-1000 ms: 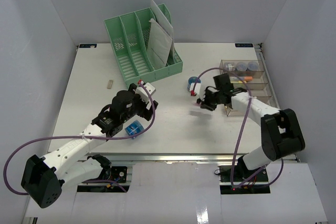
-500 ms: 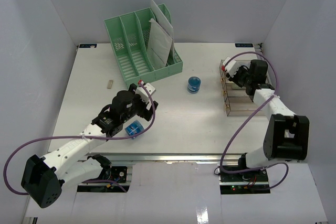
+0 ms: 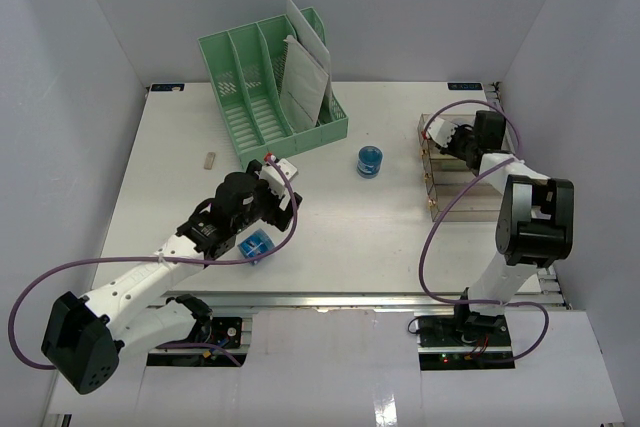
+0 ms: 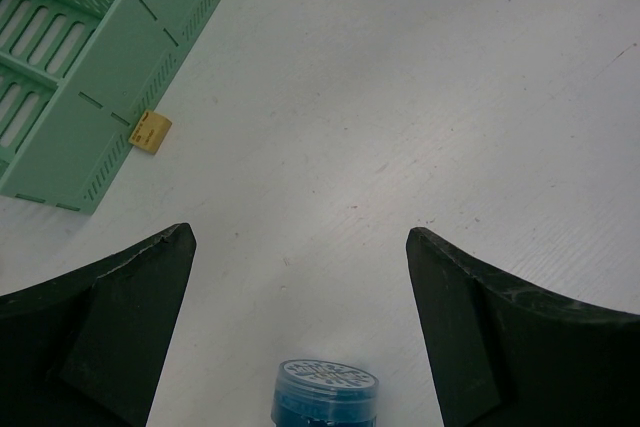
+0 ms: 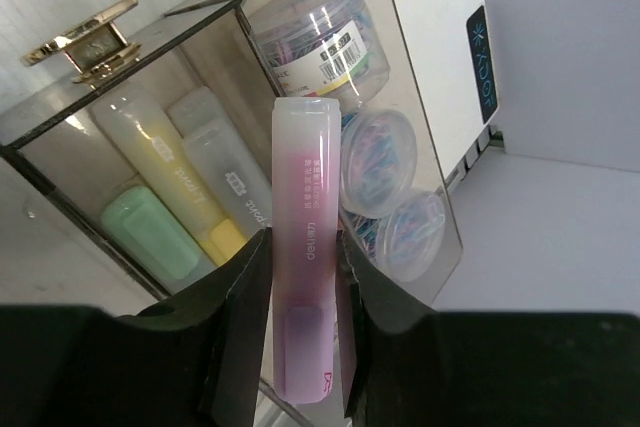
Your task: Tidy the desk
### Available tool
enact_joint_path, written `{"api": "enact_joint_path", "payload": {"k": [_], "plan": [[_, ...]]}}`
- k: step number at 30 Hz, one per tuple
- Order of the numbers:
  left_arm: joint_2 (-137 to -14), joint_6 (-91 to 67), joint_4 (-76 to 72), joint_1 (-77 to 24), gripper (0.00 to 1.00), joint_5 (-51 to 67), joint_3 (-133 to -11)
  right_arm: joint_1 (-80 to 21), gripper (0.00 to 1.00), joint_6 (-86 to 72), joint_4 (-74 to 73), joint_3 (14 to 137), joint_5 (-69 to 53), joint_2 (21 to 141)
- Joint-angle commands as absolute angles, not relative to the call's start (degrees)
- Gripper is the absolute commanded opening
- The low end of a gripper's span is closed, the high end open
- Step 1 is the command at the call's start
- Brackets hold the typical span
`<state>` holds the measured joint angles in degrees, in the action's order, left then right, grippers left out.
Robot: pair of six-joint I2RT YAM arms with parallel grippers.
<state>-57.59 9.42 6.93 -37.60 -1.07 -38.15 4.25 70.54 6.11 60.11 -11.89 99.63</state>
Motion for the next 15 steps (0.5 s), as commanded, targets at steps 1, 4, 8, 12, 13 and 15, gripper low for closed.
{"api": "enact_joint_path", "payload": {"k": [1, 4, 8, 12, 13, 15], "plan": [[-57.5, 9.5, 7.1, -37.4, 0.98, -0.5, -38.0, 4.2, 0.34, 78.5, 7.8, 61.5, -11.7, 100.5], [-57.7, 9.5, 7.3, -37.4, 0.98, -0.4, -37.9, 4.2, 0.51, 80.4, 7.3, 62.0, -11.5, 101.6], [-57.9, 9.5, 7.3, -37.4, 0.98, -0.4, -37.9, 4.2, 0.64, 79.6, 6.7, 62.6, -11.4, 102.0], [-57.9, 9.2, 7.3, -37.4, 0.98, -0.4, -38.0, 4.2, 0.69, 74.8, 8.4, 60.7, -13.6, 99.5], [-57.9, 9.1, 7.3, -37.4, 0.98, -0.4, -38.0, 4.2, 0.70, 73.1, 8.4, 60.4, -14.8, 98.4], [-57.9, 9.1, 7.4, -37.4, 0.98, -0.1, -38.1, 4.2, 0.71, 63.9, 8.0, 60.4, -16.9, 95.8]]}}
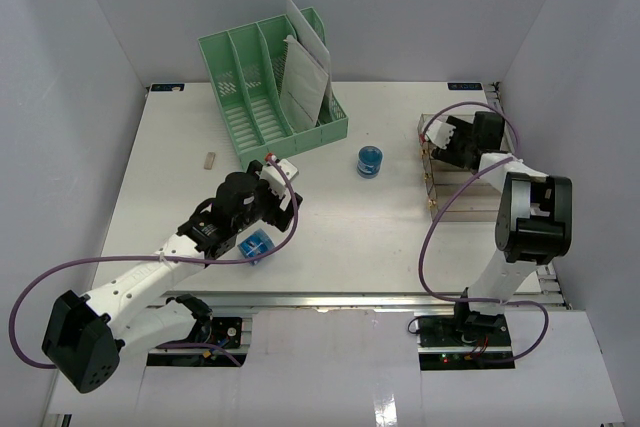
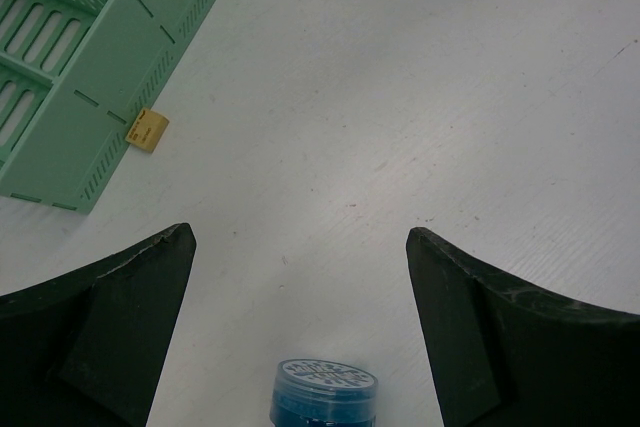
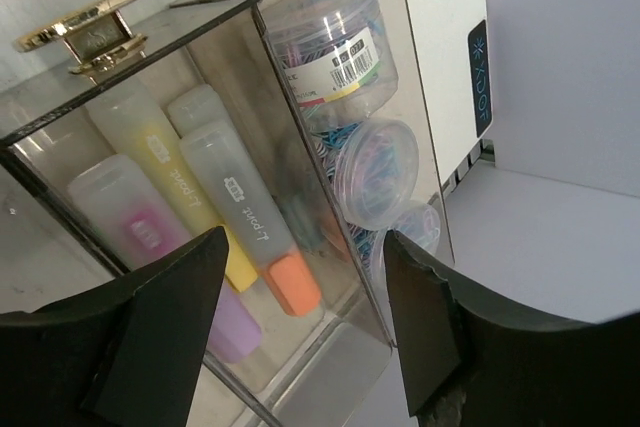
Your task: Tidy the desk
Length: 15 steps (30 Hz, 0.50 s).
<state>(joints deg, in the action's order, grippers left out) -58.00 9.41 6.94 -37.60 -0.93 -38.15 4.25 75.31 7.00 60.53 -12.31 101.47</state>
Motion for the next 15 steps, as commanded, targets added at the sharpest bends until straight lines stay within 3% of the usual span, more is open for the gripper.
{"api": "enact_joint_path", "payload": {"k": [1, 9, 13, 15], "plan": [[-57.9, 9.1, 7.3, -37.4, 0.98, -0.1, -38.1, 4.2, 0.71, 58.5, 7.6, 60.5, -19.0, 94.6], [-58.1, 8.8, 7.5, -37.4, 0.98, -0.1, -38.1, 1.0, 0.82, 28.0, 3.1, 63.3, -45.5, 91.8], [-58.1, 8.7, 7.7, -37.4, 0.98, -0.3, -38.1, -6.1, 0.80, 25.4, -9.7, 73.7, -44.8, 98.0], [-57.8, 8.4, 7.9, -37.4, 0.98, -0.4, -38.0, -9.0, 0.81, 22.0, -8.2, 75.1, -42.0, 99.7]]}}
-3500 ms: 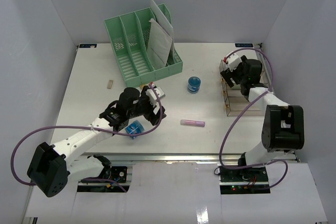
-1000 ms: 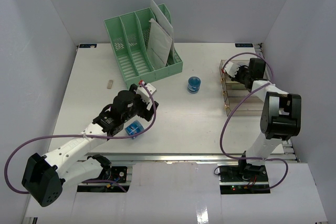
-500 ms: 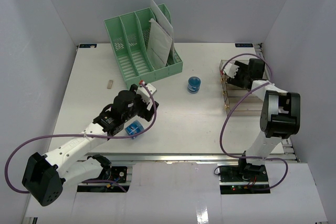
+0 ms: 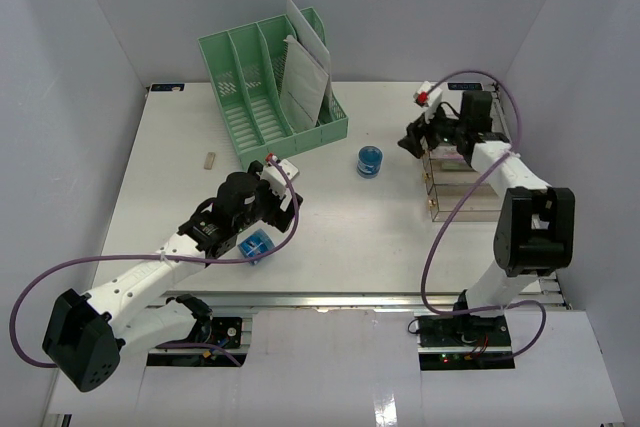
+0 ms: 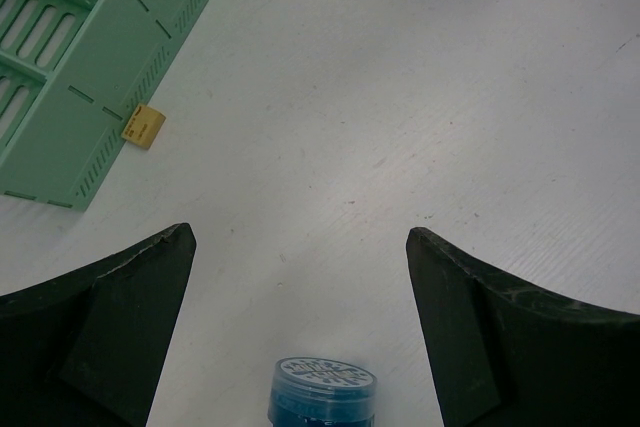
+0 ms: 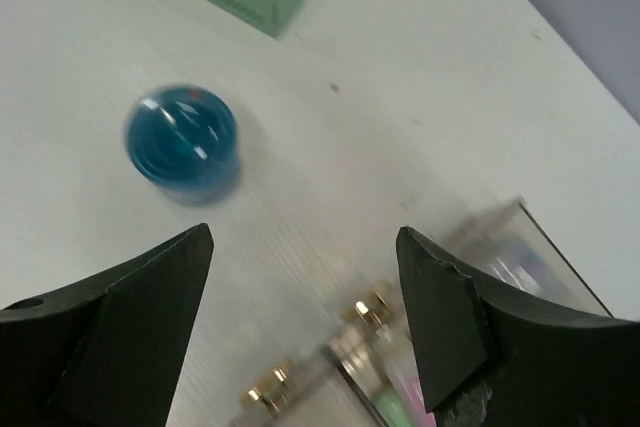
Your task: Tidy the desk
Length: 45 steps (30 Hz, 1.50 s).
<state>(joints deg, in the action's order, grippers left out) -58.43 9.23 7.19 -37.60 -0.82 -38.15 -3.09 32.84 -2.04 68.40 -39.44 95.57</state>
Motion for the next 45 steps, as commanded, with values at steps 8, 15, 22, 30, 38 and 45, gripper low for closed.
{"api": "enact_joint_path", "payload": {"k": [8, 15, 22, 30, 38, 45], "plan": [[-56.9, 8.5, 8.2, -37.4, 0.98, -0.9, -37.6, -17.0, 0.90, 8.0, 2.8, 74.3, -16.9, 102.5], [-56.9, 8.6, 8.3, -37.4, 0.98, -1.0, -37.7, -22.6, 0.90, 5.8, 1.6, 76.1, -4.7, 107.0], [-56.9, 8.8, 8.4, -37.4, 0.98, -1.2, -37.6, -25.3, 0.90, 7.7, 0.7, 75.5, 4.8, 110.1], [-56.8, 8.8, 8.4, -37.4, 0.98, -1.1, -37.7, -26.2, 0.81, 11.4, 0.4, 72.7, 6.5, 109.6], [-56.2, 8.8, 8.6, -37.4, 0.98, -1.4, -37.7, -25.9, 0.09, 14.0, -3.7, 71.1, -6.2, 103.3], [-54.9, 8.9, 8.6, -37.4, 0.98, -1.1, -37.7, -20.8, 0.08, 16.3, -2.1, 64.1, -15.4, 86.6]]}}
